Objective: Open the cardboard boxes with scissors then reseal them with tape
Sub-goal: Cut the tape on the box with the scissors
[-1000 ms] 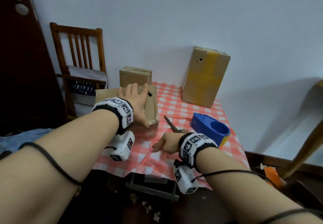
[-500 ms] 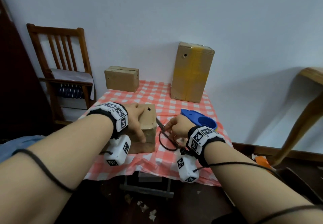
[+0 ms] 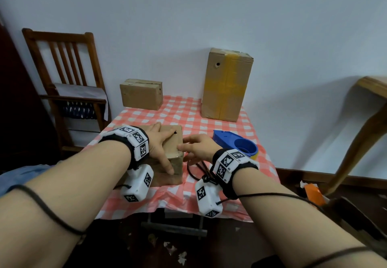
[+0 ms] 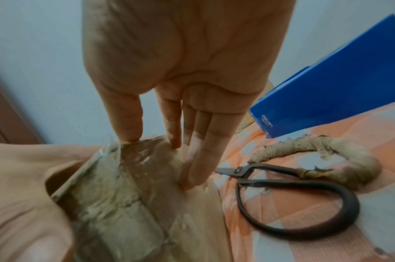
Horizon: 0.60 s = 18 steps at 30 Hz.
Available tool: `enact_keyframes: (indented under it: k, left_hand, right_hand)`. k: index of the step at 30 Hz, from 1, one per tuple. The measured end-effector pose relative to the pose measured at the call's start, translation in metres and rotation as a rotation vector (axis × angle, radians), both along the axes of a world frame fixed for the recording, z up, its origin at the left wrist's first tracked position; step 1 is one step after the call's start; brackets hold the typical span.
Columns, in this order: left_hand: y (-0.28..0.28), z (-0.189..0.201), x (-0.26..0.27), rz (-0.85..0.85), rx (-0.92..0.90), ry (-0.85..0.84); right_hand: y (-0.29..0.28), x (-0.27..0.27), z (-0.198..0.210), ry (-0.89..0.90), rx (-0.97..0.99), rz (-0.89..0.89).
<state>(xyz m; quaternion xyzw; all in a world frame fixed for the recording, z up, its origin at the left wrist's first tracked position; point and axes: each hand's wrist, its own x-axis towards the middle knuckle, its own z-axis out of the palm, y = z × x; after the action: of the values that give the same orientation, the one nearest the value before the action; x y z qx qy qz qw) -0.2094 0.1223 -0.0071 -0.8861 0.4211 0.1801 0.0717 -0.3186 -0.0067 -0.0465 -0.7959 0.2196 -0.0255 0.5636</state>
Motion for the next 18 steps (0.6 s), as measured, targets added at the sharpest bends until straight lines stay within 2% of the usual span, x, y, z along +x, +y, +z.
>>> enact_keyframes:
  k: [12, 15, 18]
  left_hand:
    - [-0.006, -0.005, 0.0, 0.0, 0.011, -0.057]
    - [-0.007, -0.007, -0.004, -0.053, -0.023, -0.069]
    - [-0.012, -0.009, -0.004, -0.049, -0.064, -0.033]
  right_hand:
    - [0.003, -0.005, 0.001, -0.02, -0.055, 0.055]
    - [0.0, -0.008, 0.0, -0.014, -0.084, -0.034]
    - [-0.01, -0.01, -0.002, 0.026, -0.248, -0.144]
